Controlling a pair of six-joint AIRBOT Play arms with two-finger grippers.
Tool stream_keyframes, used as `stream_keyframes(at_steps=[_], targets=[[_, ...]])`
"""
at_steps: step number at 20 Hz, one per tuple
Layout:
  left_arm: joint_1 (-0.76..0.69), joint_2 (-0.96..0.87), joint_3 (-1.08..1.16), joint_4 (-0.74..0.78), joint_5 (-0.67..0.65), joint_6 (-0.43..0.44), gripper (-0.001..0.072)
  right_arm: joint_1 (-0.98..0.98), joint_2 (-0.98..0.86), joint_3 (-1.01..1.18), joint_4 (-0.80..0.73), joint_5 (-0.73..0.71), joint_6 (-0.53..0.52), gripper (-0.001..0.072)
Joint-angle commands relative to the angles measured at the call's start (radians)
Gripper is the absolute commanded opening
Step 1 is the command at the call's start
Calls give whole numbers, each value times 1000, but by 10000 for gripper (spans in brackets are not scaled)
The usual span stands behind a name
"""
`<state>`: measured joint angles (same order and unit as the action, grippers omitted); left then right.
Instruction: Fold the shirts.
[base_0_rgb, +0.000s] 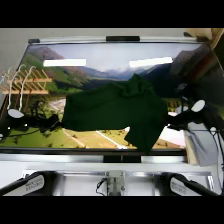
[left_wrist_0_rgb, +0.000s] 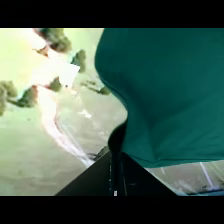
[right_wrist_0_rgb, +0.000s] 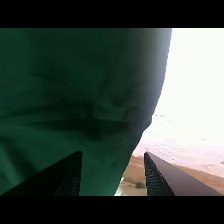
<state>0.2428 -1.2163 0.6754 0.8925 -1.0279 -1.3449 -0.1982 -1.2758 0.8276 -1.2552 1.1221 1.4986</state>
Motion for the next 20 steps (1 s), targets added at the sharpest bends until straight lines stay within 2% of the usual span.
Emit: stream_keyframes(at_steps=[1,2,3,4,6,7,8,9,12,15,18,20], targets=[[0,43,1,-11,-31,2,33,2,-43,-16,2,-62,1,504],[0,49,1,-11,-35,2,33,2,-61,-16,3,-69,1,502],[0,53,1,-11,-35,2,33,2,-71,-16,5,-81,4,440],[0,55,1,-11,-35,2,33,2,-79,-16,4,-97,26,305],[0,58,1,-11,-44,2,33,5,-87,-16,17,-127,72,267],[0,59,1,-11,-54,3,33,10,-89,-16,18,-135,76,207],[0,63,2,-11,-57,18,33,22,-88,-16,19,-138,76,112],[0,76,3,-11,-55,29,32,36,-85,-15,21,-137,74,57],[0,169,98,-11,-55,29,30,81,4,42,18,-126,-6,57],[6,327,437,-10,-21,32,31,80,230,277,-34,-142,-40,57],[65,456,896,-2,85,54,32,77,487,586,-172,-321,-35,57],[103,519,1102,1,89,21,32,76,620,705,-176,-410,-35,57]])
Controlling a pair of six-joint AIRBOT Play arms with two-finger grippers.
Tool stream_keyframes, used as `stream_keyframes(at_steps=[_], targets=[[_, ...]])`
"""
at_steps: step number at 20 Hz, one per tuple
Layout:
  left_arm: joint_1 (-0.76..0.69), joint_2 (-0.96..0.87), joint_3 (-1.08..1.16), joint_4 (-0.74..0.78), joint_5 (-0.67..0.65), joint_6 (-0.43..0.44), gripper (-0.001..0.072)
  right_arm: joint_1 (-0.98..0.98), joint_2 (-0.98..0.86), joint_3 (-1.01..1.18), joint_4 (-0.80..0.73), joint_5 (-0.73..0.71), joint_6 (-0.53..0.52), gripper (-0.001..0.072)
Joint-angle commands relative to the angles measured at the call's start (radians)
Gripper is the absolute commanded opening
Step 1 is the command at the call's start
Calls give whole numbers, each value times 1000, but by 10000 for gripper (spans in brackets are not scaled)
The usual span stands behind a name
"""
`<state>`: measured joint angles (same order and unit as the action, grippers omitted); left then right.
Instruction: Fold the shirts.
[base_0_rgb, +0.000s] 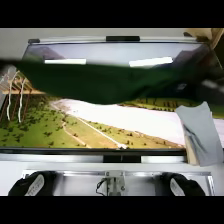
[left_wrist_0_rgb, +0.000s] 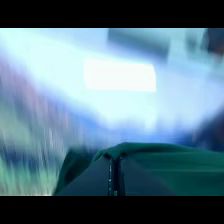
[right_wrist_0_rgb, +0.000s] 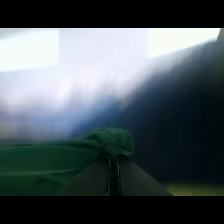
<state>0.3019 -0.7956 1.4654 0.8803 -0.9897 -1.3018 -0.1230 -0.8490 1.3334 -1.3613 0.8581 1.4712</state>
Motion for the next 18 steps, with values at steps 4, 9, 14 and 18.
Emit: stream_keyframes(at_steps=[4,9,14,18], targets=[[80,261,397,123,-7,-230,32,1,402,255,-67,-140,-5,57],[80,303,397,333,-252,-341,32,1,416,255,-88,32,29,57],[80,268,267,333,-357,-230,32,2,263,251,-82,302,28,57],[78,214,-74,332,-373,-171,32,2,28,123,-9,457,27,57]])
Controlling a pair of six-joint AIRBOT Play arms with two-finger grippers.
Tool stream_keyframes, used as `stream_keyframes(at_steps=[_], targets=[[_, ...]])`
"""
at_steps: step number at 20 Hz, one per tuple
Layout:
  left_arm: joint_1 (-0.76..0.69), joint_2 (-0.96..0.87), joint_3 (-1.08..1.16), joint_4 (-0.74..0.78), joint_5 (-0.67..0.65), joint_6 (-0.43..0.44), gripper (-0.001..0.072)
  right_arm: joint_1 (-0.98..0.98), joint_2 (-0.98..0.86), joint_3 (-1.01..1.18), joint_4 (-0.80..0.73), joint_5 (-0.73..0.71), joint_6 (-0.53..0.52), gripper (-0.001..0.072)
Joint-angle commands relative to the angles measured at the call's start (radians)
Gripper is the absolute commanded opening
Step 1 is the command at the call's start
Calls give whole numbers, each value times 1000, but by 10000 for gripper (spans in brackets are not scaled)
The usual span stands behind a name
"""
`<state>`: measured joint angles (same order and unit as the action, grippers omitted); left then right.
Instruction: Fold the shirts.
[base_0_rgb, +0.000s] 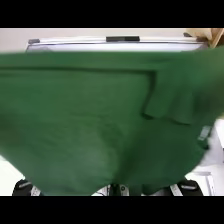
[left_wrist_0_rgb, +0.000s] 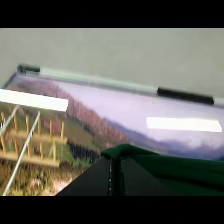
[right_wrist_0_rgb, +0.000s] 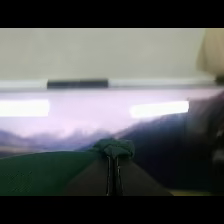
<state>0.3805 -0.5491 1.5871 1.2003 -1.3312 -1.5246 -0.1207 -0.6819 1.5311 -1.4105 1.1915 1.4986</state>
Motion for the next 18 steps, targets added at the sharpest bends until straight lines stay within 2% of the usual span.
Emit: stream_keyframes(at_steps=[1,5,9,12,15,18], targets=[[-1,-63,-285,12,-6,60,32,1,-202,-126,50,78,0,57],[-1,-304,-510,-25,189,104,32,74,-523,-207,140,-222,1,57],[-1,-646,-441,-151,358,103,32,131,-787,-146,209,-510,8,57],[-11,-817,-341,-336,505,104,32,123,-861,-127,214,-680,45,58],[-81,-937,-267,-372,618,139,33,116,-911,-127,212,-731,60,57],[-164,-1019,-256,-367,620,178,32,116,-966,-127,212,-660,62,57]])
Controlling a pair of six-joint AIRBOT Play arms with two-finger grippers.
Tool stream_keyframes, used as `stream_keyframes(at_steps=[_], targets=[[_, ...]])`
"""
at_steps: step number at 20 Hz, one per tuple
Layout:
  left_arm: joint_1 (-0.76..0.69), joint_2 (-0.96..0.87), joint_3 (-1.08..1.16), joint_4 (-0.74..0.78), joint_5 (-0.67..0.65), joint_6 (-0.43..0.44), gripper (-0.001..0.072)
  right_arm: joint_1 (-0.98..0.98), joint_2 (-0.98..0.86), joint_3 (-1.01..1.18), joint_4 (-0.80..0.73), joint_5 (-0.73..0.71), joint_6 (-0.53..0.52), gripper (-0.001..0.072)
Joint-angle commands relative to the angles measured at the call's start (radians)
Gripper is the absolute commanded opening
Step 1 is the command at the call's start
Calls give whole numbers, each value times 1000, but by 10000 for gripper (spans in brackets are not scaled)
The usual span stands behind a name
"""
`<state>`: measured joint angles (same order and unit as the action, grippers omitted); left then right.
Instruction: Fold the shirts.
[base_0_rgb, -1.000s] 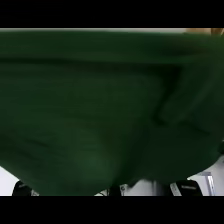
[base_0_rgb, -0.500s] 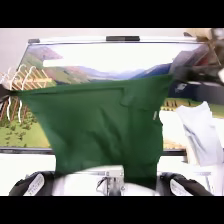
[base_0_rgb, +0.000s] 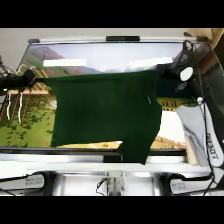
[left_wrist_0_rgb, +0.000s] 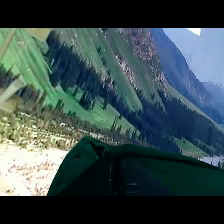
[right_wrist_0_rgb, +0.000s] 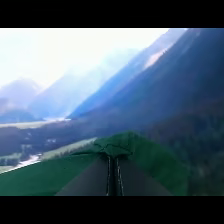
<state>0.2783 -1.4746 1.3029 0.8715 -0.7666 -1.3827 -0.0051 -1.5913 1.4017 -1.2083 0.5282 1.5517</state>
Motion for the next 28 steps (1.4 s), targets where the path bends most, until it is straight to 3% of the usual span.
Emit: stream_keyframes(at_steps=[1,4,8,10,18,19,20,21,22,26,28], targets=[[-68,-109,28,-37,33,36,32,1,-65,2,-2,59,8,57],[-31,-100,28,-23,-129,36,32,-6,-43,3,-98,249,7,58],[26,-90,11,70,-497,39,32,-18,28,2,-175,596,6,58],[14,-92,-46,139,-499,25,32,-17,19,-10,-223,649,9,58],[-35,-117,-135,127,-420,17,33,-10,-73,-30,-149,587,116,63],[-35,-117,-133,127,-431,17,42,-10,-67,-26,-149,595,114,128],[-33,-117,-124,127,-459,18,177,-11,-55,-19,-154,608,105,303],[-23,-116,-105,127,-502,17,398,-13,-31,-7,-166,635,77,471],[-2,-113,-77,130,-557,17,462,-15,-1,10,-196,677,48,471],[143,-31,-2,310,-806,-18,459,-80,132,28,-391,945,-39,470],[213,61,-126,421,-824,0,475,-164,195,-24,-380,1003,-61,470]])
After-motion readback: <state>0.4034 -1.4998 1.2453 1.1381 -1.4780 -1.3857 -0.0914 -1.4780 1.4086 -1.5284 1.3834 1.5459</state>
